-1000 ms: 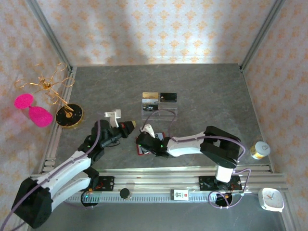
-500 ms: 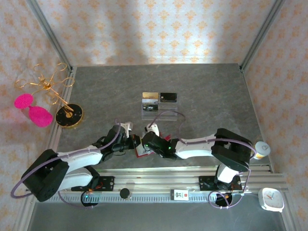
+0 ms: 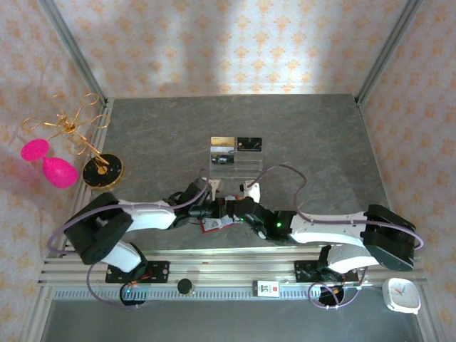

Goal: Take the credit cards out of the card holder

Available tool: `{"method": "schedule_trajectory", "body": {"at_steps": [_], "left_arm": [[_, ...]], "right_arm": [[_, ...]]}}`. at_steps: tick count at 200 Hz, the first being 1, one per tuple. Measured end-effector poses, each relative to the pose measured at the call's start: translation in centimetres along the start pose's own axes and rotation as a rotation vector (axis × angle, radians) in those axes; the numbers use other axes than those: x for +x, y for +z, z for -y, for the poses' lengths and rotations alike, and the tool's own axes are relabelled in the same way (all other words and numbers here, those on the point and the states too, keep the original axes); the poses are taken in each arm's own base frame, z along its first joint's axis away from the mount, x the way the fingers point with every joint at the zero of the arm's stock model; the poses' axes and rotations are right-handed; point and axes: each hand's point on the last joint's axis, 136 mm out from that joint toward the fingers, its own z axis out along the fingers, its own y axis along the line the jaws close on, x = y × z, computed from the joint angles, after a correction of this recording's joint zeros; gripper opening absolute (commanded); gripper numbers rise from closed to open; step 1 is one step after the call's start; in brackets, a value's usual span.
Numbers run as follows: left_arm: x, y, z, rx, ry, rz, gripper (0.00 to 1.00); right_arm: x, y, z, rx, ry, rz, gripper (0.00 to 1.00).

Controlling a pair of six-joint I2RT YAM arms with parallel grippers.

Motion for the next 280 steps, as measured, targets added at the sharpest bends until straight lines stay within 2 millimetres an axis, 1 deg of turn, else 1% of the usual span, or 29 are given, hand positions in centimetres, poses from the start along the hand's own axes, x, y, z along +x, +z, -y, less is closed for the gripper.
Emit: {"method": "schedule_trajectory", "body": {"at_steps": [15,27,37,45,59,74,85,95,115,128,145,164,187,210,260,280], "left_arm": [[0.3,0.1,-0.3,-0.008,-0.001,-0.011,0.00],[-0.1,-0.5,0.1,0.004,0.003,0.010,0.00],[-1.0,-1.8,0.9,0.030,0.010,0.052,0.00],[-2.0,-3.2,1.3,0.053,0.012,0.106,0.00],[-3.6,-5.6,1.6,0.077,0.009,0.195,0.00],[-4.4,-7.2,0.9,0.074,-0.002,0.254,0.00],[-4.3,-7.7,-0.2,0.055,-0.017,0.266,0.00],[-3.5,-7.6,-1.4,0.032,-0.032,0.254,0.00],[-0.9,-6.8,-3.8,-0.021,-0.062,0.190,0.00],[0.5,-6.3,-5.1,-0.054,-0.080,0.146,0.00],[1.5,-5.8,-6.1,-0.084,-0.091,0.111,0.00],[1.7,-5.6,-6.3,-0.094,-0.083,0.100,0.00],[1.8,-5.6,-6.5,-0.101,-0.071,0.096,0.00],[1.8,-5.7,-6.7,-0.113,-0.066,0.096,0.00],[1.5,-5.1,-6.9,-0.115,-0.053,0.104,0.00],[1.3,-4.8,-6.9,-0.109,-0.050,0.111,0.00]], "right_arm": [[-0.1,-0.3,0.3,0.005,0.001,-0.002,0.36],[-0.2,-0.5,0.2,-0.002,0.002,-0.004,0.35],[-0.2,-0.5,0.2,-0.010,-0.004,-0.013,0.32],[0.0,-0.4,0.1,-0.022,-0.015,-0.030,0.31],[0.2,-0.2,-0.3,-0.049,-0.027,-0.069,0.27],[0.3,0.6,-1.3,-0.089,-0.038,-0.120,0.24],[0.4,1.3,-2.3,-0.112,-0.051,-0.151,0.24],[0.8,1.9,-3.2,-0.138,-0.063,-0.185,0.23],[2.1,3.2,-4.4,-0.178,-0.078,-0.265,0.23],[3.1,4.3,-4.5,-0.182,-0.077,-0.318,0.23],[4.5,5.8,-3.8,-0.168,-0.067,-0.379,0.23],[5.5,6.9,-2.3,-0.138,-0.049,-0.430,0.22],[5.8,7.6,-1.0,-0.116,-0.022,-0.456,0.22],[5.7,7.9,-0.9,-0.122,-0.010,-0.464,0.22],[6.0,8.3,-1.9,-0.168,0.000,-0.492,0.21],[6.0,8.3,-1.9,-0.173,0.006,-0.497,0.13]]}}
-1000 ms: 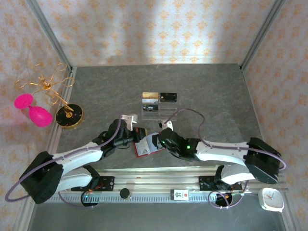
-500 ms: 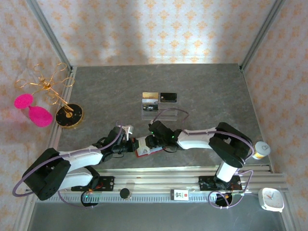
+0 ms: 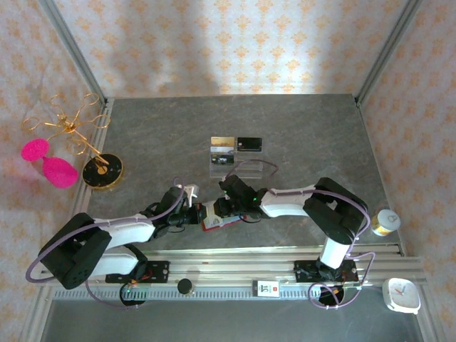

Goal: Take the credit cards out of the card holder

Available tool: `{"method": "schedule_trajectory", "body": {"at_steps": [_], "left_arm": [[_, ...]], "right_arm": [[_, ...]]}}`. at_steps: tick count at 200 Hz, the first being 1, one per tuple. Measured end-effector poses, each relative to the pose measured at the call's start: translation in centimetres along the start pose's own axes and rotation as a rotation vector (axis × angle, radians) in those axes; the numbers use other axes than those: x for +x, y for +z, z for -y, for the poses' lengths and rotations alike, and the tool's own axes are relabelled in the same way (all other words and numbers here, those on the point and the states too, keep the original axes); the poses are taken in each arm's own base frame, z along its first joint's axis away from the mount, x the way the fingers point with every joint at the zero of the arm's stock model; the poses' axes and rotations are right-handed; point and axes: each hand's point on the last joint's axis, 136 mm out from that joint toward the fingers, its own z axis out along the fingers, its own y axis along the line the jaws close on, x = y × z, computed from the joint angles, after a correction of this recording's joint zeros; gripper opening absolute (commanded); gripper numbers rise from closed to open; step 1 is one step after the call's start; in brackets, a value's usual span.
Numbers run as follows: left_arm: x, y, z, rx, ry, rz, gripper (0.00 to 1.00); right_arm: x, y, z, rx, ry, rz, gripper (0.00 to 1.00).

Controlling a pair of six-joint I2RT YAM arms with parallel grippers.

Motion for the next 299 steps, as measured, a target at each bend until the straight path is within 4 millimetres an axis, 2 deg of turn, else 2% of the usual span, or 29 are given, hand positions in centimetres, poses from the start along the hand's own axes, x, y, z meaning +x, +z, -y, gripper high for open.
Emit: {"method": "schedule_trajectory", "body": {"at_steps": [30,72,139,170,188,207,233,269,299], "left_arm": [[-0.2,0.1,0.0,0.002,-0.002,0.007,0.00],[-0.3,0.1,0.0,0.005,-0.001,0.010,0.00],[-0.3,0.0,0.2,0.012,0.002,0.009,0.00],[-0.6,-1.0,0.8,0.023,0.009,0.023,0.00],[-1.7,-1.9,2.0,0.053,0.026,0.058,0.00],[-3.6,-3.2,4.0,0.102,0.047,0.117,0.09],[-5.6,-4.9,6.2,0.159,0.081,0.187,0.28],[-6.7,-6.4,7.7,0.214,0.119,0.228,0.38],[-7.4,-8.0,9.6,0.302,0.152,0.255,0.41]], "right_arm": [[-0.3,-0.1,0.5,0.011,0.026,0.013,0.00],[-0.3,-0.8,0.9,0.015,0.048,0.062,0.00],[-0.3,-3.2,2.8,0.080,0.109,0.147,0.00],[-1.1,-5.0,3.1,0.111,0.108,0.198,0.00],[-1.8,-6.4,2.7,0.109,0.081,0.234,0.00],[-2.6,-7.8,2.2,0.106,0.035,0.271,0.00],[-3.7,-9.7,1.4,0.112,-0.062,0.311,0.00],[-6.4,-11.4,-0.2,0.067,-0.194,0.342,0.00],[-7.3,-12.2,-1.5,-0.018,-0.284,0.306,0.00]]}}
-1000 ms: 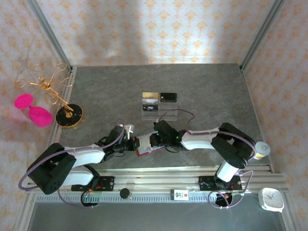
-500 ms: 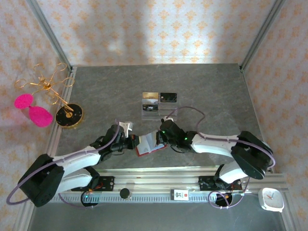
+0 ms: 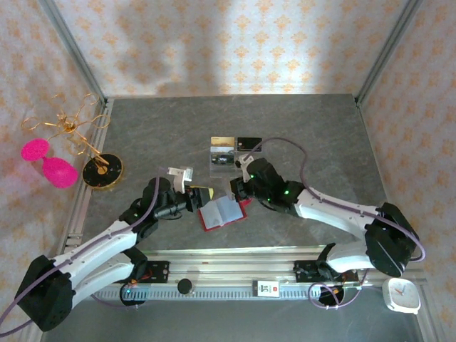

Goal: Take the credit cards out of the card holder

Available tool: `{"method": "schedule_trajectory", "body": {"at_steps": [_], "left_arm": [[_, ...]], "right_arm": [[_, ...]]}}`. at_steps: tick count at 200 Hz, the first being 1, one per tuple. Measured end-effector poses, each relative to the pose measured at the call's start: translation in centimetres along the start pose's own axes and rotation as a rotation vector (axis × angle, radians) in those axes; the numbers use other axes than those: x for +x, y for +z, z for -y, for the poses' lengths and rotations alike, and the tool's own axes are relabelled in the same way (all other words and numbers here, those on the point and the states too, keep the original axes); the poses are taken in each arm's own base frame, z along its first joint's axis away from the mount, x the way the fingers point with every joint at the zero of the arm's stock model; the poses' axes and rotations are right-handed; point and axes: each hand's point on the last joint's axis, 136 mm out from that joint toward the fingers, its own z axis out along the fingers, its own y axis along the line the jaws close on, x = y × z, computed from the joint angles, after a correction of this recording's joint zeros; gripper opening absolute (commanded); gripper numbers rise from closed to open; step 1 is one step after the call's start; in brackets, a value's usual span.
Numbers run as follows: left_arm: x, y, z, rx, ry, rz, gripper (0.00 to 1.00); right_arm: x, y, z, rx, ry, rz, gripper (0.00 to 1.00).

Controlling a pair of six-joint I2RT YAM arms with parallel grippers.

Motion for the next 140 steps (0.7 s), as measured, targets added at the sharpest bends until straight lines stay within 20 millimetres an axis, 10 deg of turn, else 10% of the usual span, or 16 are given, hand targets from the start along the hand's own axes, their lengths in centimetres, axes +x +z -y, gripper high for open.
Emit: {"method": "schedule_trajectory", "body": {"at_steps": [50,87,140], "left_arm": [[-2.4,-1.8,4.3,0.187,0.050,0.112,0.43],[-3.0,-2.6,5.1,0.213,0.052,0.148,0.43],[-3.8,-3.4,5.2,0.158,0.047,0.144,0.43]], "right_arm": [[-1.0,-1.3,-2.3,-0.133,-0.069,-0.027,0.00],[-5.5,-2.2,-2.9,-0.121,-0.193,0.021,0.00],[-10.8,-0.8,0.7,-0.069,-0.359,0.015,0.00]]}}
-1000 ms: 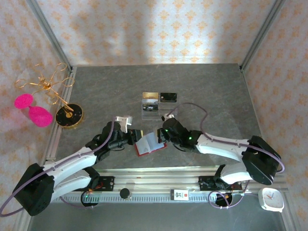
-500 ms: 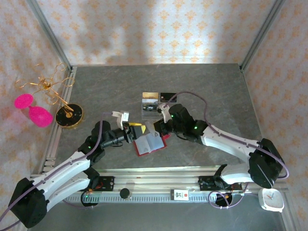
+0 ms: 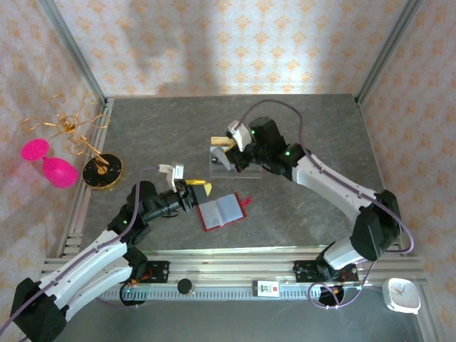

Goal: Take the credit cards out of the card holder

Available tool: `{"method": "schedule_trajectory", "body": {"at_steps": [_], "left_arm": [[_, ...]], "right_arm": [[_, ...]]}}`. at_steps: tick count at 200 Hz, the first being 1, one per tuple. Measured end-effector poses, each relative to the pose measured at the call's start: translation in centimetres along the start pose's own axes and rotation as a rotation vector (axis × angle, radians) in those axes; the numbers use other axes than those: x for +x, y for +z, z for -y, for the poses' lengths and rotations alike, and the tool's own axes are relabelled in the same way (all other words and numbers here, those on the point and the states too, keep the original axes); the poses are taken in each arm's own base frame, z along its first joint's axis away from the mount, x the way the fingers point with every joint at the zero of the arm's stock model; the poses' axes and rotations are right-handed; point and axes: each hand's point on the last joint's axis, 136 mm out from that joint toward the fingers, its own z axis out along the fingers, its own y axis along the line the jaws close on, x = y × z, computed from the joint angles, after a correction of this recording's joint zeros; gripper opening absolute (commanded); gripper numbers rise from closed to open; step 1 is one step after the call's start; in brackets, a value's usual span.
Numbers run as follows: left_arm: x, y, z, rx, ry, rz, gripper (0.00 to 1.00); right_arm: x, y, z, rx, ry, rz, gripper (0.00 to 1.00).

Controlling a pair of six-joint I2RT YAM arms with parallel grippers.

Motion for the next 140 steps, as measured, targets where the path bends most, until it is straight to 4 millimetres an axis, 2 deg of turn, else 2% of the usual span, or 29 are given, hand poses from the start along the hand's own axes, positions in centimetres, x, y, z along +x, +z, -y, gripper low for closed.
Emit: {"method": "schedule_trajectory", "body": {"at_steps": [35,63,106,140], "left_arm": [[-2.3,-0.6,0.9,-0.034,0.043,0.029,0.43],[-3.0,-0.8,0.9,-0.070,0.071,0.027,0.43],[-3.9,-0.9,0.4,-0.124,0.120,0.021,0.43],[-4.4,-1.1,-0.1,-0.156,0.153,0.026,0.43]], "right_arm": [[-0.9,1.0,2.8,-0.016,-0.086,-0.044,0.00],[-0.9,2.9,4.3,-0.046,-0.151,-0.102,0.00],[-0.5,6.0,5.7,-0.091,-0.233,-0.178,0.00],[-0.7,7.3,6.2,-0.121,-0.300,-0.204,0.00]]}}
